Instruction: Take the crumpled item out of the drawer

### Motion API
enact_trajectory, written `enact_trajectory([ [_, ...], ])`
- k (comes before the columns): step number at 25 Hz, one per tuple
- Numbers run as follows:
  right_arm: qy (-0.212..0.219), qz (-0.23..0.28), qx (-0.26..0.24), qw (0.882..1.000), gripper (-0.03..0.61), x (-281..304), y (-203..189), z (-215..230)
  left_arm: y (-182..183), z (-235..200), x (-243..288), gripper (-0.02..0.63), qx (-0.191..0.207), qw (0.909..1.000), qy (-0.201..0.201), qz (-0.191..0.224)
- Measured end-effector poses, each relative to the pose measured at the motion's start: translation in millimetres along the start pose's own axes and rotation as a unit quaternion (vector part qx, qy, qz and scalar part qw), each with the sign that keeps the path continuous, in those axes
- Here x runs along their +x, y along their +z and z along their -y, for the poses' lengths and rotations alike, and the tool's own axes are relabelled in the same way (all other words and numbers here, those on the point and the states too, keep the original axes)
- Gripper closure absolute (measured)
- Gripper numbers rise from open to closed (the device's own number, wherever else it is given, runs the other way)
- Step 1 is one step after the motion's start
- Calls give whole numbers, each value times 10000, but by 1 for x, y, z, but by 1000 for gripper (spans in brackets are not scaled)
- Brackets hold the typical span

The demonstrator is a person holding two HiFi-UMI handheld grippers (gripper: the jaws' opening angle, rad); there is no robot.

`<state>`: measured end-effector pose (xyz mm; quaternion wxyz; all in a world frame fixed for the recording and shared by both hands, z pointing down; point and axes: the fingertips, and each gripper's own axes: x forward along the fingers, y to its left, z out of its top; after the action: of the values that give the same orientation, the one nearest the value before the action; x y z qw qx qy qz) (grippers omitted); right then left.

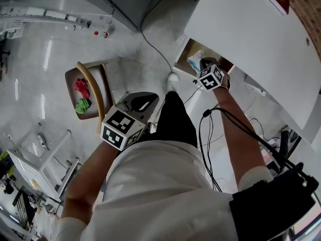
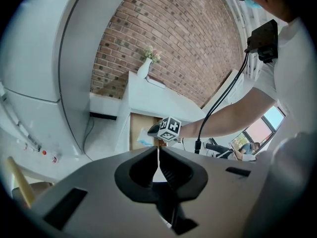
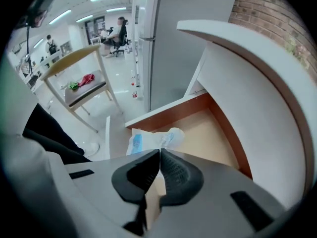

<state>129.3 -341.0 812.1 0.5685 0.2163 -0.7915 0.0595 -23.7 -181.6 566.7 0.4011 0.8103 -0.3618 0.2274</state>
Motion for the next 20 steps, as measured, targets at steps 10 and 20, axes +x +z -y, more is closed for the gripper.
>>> enact_trajectory([
  [10,264,416,713,9962,548,-105,28,-51,-10,45,-54,588,475,9986,-200,84],
  [20,367,846,1146,9891,548,-232,52,-119,-17,83,-110,588,964,9944,-357,241],
])
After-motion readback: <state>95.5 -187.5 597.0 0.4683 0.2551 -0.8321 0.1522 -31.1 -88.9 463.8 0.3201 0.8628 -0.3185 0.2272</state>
